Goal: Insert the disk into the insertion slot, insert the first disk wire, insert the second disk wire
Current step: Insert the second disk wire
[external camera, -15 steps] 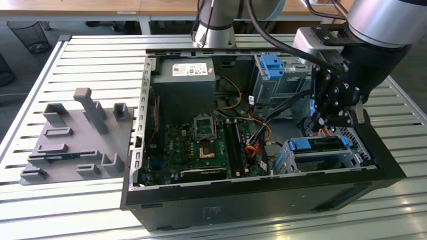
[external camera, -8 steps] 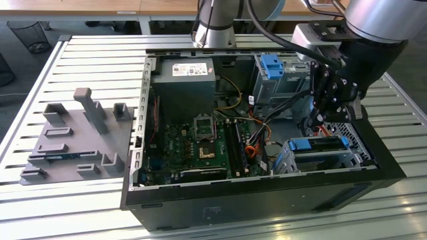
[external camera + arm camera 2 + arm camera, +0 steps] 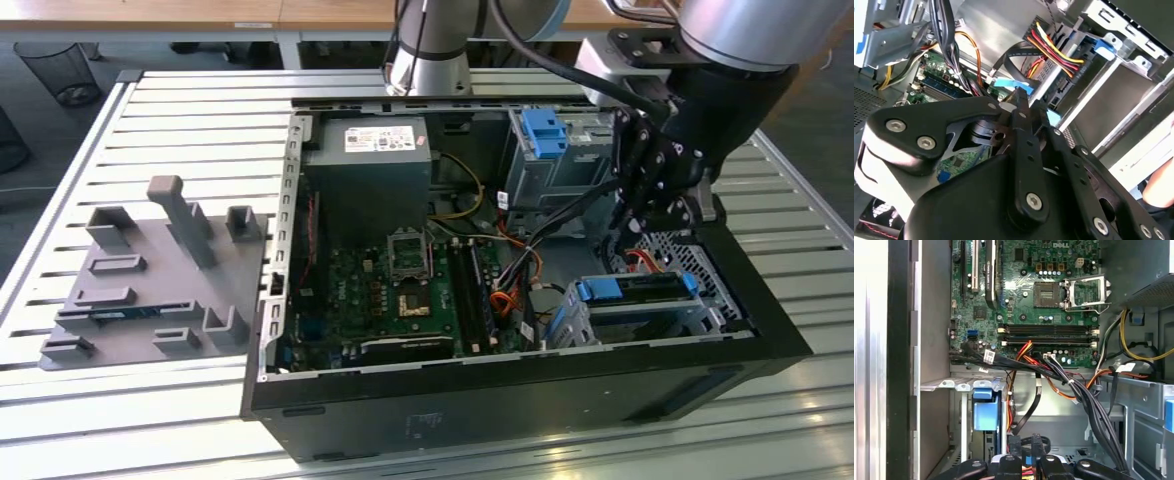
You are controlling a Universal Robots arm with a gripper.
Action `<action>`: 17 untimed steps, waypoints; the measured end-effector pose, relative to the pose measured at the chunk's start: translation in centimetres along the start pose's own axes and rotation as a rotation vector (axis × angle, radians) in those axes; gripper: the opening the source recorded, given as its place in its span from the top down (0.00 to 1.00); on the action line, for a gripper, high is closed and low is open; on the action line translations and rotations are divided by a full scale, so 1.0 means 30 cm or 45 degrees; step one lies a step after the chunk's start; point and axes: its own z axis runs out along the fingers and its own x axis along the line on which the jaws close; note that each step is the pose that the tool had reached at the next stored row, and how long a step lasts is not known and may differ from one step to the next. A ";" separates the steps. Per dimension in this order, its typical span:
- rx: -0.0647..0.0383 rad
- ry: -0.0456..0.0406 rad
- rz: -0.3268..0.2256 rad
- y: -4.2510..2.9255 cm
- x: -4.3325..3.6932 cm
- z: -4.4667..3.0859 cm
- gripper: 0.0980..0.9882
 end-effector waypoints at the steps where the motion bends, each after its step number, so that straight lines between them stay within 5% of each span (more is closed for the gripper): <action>1: 0.000 0.000 0.000 0.000 -0.004 0.001 0.85; 8: 0.000 0.000 0.006 -0.001 -0.014 0.006 0.78; 17: 0.000 0.016 0.032 -0.007 -0.014 0.027 0.78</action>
